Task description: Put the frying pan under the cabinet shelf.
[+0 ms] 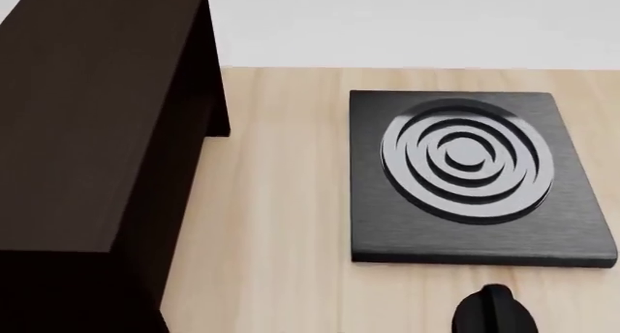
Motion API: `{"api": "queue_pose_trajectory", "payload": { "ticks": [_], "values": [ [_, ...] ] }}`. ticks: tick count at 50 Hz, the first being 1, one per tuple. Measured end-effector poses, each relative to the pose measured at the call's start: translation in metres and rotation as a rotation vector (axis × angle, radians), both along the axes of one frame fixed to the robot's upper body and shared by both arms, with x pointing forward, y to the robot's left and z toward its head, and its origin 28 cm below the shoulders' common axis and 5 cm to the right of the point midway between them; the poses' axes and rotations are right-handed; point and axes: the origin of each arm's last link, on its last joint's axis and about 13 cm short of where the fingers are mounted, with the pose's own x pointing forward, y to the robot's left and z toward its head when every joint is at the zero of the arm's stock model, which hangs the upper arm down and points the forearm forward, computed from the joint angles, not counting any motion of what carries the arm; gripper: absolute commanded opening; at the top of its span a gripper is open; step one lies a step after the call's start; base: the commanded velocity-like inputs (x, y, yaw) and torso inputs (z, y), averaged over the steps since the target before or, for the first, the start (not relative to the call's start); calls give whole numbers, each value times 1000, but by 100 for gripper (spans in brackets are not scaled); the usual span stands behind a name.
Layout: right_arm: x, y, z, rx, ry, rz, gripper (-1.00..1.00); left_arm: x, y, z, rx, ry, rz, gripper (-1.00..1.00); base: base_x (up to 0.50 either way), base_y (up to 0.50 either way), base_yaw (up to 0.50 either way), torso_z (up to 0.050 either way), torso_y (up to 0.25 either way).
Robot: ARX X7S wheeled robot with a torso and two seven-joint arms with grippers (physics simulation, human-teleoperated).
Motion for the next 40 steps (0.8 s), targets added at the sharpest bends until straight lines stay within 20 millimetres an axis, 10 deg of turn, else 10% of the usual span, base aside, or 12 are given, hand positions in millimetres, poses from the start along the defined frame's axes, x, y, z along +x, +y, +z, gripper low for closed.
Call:
{"api": "queue_pose_trajectory", "payload": {
  "ticks": [40],
  "values": [
    [-59,-20,-3,46,-27,-175,100,-13,0,7,-2,-45,-29,100,1,0,0,26,-100]
  ]
}}
